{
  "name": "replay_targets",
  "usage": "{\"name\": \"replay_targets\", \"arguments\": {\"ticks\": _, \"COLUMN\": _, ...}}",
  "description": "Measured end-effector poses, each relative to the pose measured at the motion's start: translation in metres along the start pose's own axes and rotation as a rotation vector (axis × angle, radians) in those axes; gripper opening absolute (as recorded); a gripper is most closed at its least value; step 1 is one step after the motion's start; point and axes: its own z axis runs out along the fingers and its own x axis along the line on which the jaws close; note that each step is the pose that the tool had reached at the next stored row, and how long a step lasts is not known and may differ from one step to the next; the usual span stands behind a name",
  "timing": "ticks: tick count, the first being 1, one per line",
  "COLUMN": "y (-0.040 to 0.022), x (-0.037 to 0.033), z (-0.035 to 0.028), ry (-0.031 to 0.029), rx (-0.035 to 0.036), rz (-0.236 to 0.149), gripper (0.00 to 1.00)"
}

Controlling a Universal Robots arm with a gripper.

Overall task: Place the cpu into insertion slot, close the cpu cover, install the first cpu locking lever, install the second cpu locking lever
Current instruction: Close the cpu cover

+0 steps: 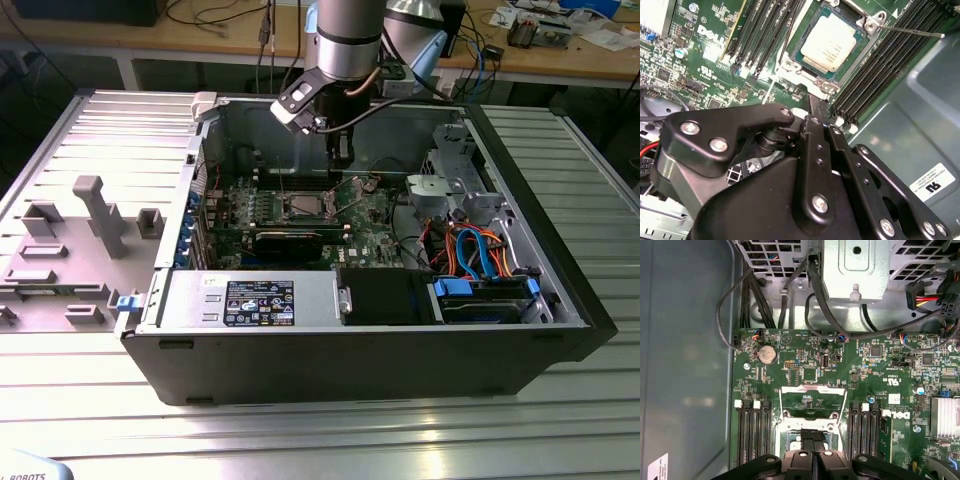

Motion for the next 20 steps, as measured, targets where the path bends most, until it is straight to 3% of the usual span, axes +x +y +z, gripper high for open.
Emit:
{"name": "replay_targets", "arguments": {"ticks": 1, "y": 0.0, "x": 0.0, "z": -0.0003, "ry": -0.0001, "rx": 0.0, "rz": 0.0, "gripper": 0.11}}
{"name": "replay_targets", "arguments": {"ticks": 3, "y": 0.0003, "x": 0.0001, "z": -0.0068, "ry": 0.0001, "rx": 0.0, "rz": 0.0, "gripper": 0.11}}
{"name": "replay_targets", "arguments": {"ticks": 5, "y": 0.0013, "x": 0.0004, "z": -0.0068, "ry": 0.0001, "rx": 0.0, "rz": 0.0, "gripper": 0.11}}
{"name": "replay_targets", "arguments": {"ticks": 9, "y": 0.0193, "x": 0.002, "z": -0.0062, "ry": -0.0006, "rx": 0.0016, "rz": 0.0, "gripper": 0.11}}
{"name": "replay_targets", "arguments": {"ticks": 14, "y": 0.0358, "x": 0.0018, "z": -0.0052, "ry": -0.0007, "rx": 0.0016, "rz": 0.0, "gripper": 0.11}}
{"name": "replay_targets", "arguments": {"ticks": 20, "y": 0.0487, "x": 0.0012, "z": -0.0019, "ry": -0.0007, "rx": 0.0016, "rz": 0.0, "gripper": 0.11}}
